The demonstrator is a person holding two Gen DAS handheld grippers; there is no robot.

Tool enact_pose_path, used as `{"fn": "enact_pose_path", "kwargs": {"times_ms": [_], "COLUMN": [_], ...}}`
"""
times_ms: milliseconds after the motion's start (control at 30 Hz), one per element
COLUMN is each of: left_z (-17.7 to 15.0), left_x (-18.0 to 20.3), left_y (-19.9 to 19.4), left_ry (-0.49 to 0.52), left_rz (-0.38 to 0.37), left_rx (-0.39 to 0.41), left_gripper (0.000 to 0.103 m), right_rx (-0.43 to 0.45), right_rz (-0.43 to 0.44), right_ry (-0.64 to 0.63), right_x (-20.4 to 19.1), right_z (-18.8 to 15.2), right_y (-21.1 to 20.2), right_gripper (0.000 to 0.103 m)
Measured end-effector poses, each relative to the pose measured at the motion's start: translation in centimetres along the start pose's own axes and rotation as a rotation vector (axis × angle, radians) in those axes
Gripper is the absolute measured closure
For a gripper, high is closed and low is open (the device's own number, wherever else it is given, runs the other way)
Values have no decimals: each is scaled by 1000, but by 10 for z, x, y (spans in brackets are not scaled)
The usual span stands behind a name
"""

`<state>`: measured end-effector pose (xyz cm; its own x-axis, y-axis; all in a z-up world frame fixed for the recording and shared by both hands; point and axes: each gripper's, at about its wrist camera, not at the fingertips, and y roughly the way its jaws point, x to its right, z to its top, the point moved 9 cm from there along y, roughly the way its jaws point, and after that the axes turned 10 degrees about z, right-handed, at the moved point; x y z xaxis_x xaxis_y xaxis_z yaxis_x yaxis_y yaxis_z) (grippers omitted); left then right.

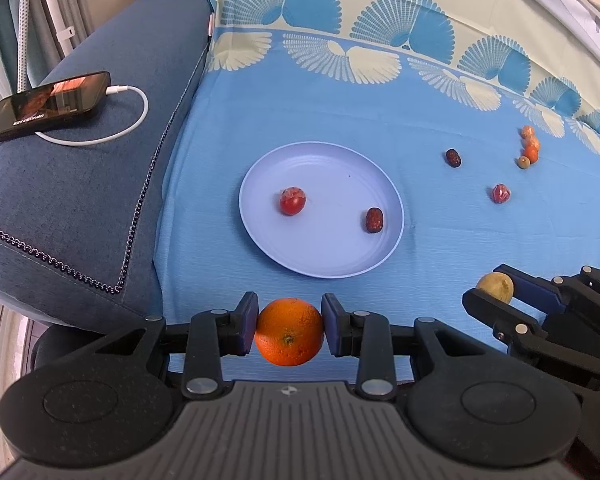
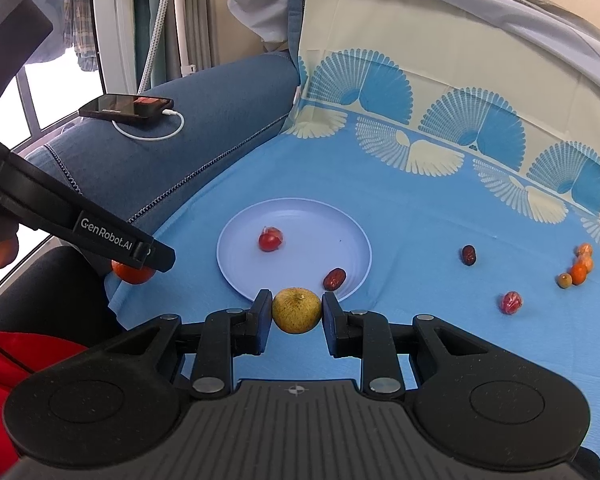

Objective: Organize fruits
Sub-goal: 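Carry the mandarin and yellow fruit over the plate with both grippers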

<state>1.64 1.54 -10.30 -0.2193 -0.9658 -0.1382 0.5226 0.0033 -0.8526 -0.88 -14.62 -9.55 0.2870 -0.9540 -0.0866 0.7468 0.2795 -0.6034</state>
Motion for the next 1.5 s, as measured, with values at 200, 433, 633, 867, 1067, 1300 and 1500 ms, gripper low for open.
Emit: {"fn": "enact_pose_path", "kwargs": {"times_ms": [200, 433, 633, 867, 1067, 1300, 1500], "left_z": [0, 1, 8, 21, 33, 48, 61], "left_x": [0, 3, 5, 8, 11, 15, 19], "left_y": [4, 10, 19, 34, 56, 86, 110], "left_ry": [2, 5, 11, 7, 19, 20, 26], "left_rz": [-3, -1, 4, 1, 0, 4, 8], "left_rx": [-11, -21, -31, -42, -68, -98, -119], "left_gripper": [65, 65, 65, 65, 65, 65, 65], "right_rx": [-7, -18, -30, -59, -86, -117, -135], "right_rz": [1, 5, 2, 8, 15, 35, 43], "right_ry": [4, 16, 30, 32, 48, 52, 59], "right_x": [2, 5, 10, 13, 19, 24, 33], "right_z": [0, -2, -3, -3, -1, 4, 12], "right_y": [2, 7, 14, 30, 49, 79, 105], "right_gripper": [75, 75, 75, 75, 75, 75, 75]}}
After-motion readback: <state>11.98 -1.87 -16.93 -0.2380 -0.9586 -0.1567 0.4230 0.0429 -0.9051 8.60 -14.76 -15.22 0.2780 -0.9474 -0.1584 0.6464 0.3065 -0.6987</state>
